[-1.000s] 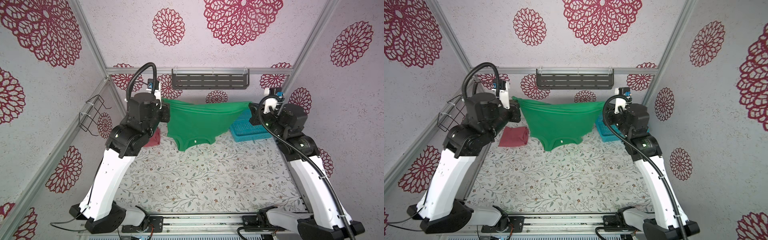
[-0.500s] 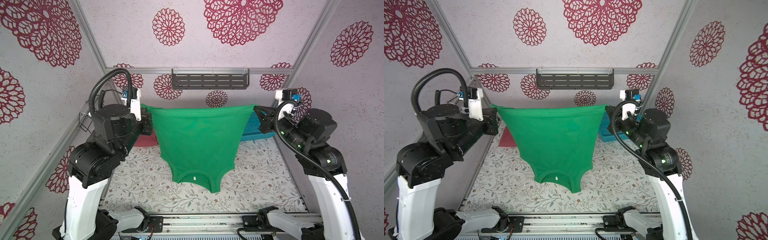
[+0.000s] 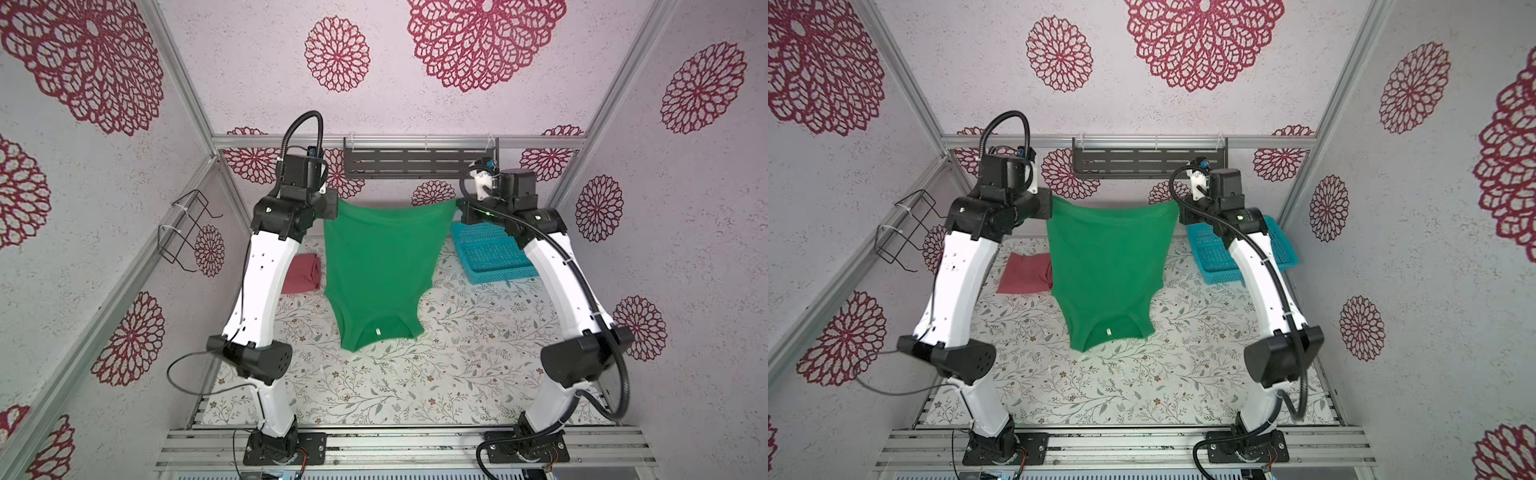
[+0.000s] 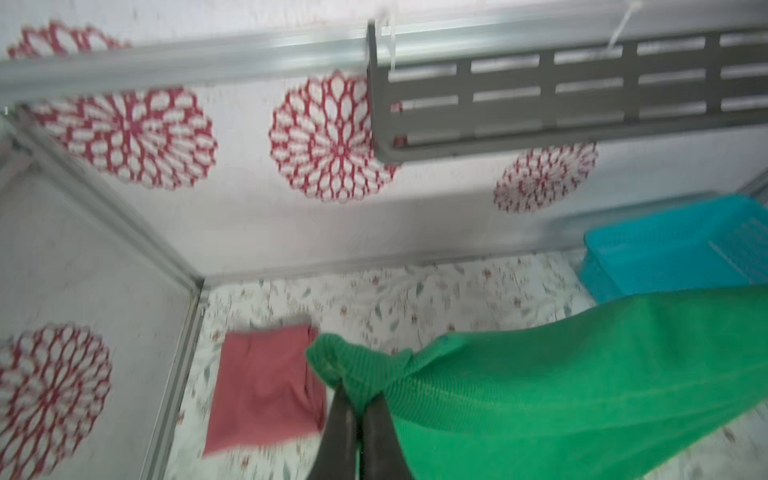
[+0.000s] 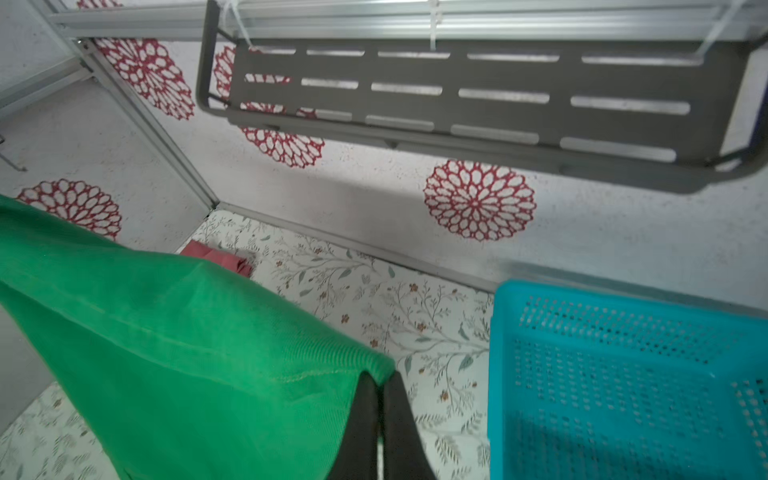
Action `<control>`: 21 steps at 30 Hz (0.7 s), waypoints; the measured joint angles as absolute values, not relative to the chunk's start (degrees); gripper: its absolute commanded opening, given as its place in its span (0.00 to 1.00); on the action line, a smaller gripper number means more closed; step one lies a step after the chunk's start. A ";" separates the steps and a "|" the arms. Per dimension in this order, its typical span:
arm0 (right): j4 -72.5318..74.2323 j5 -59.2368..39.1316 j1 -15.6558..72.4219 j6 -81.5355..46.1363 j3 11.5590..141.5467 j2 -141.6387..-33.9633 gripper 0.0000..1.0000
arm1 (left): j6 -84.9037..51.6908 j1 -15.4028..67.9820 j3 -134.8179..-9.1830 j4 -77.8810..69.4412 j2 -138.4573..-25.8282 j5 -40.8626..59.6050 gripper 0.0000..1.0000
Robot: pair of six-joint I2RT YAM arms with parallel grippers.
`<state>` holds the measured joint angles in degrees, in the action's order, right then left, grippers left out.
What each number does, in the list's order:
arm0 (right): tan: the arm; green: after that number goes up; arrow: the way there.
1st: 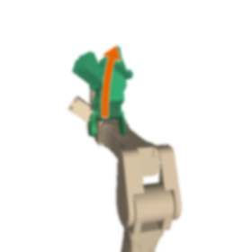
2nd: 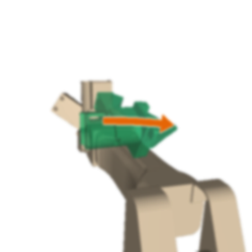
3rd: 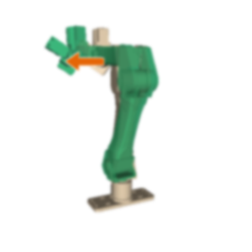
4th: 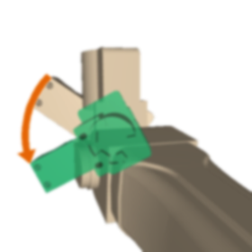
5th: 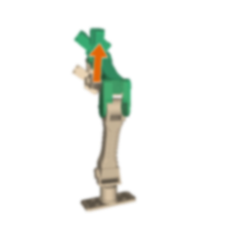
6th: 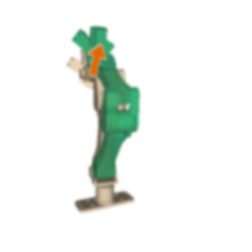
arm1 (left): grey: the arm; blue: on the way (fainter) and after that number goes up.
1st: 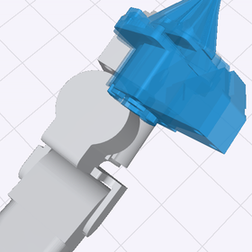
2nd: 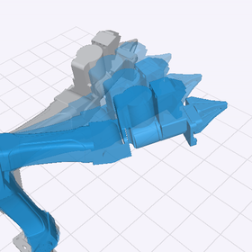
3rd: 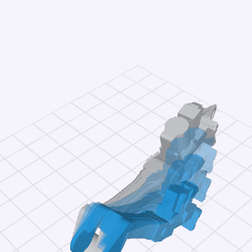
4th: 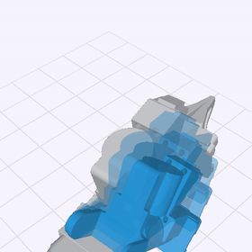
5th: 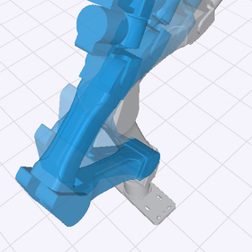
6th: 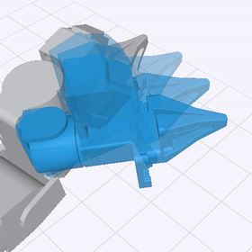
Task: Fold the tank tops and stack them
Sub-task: 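Lift the green tank top high with both grippers and shake it out, then lay the green tank top flat, drawing both grippers toward the robot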
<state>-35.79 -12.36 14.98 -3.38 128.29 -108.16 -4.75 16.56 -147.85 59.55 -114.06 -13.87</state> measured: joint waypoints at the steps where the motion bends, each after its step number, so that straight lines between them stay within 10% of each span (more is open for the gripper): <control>1: -35.92 -12.60 14.63 -3.36 132.75 -111.35 0.00 | -3.36 16.53 -152.51 57.98 -117.91 -13.76 0.00; 10: -22.87 -20.93 7.27 -5.10 138.50 -115.35 0.00 | 3.20 15.25 -143.55 39.27 -117.80 -10.48 0.00; 21: -6.83 -29.45 5.32 -4.10 82.17 -88.82 0.00 | -0.91 18.90 -88.77 23.38 -89.91 -11.25 0.00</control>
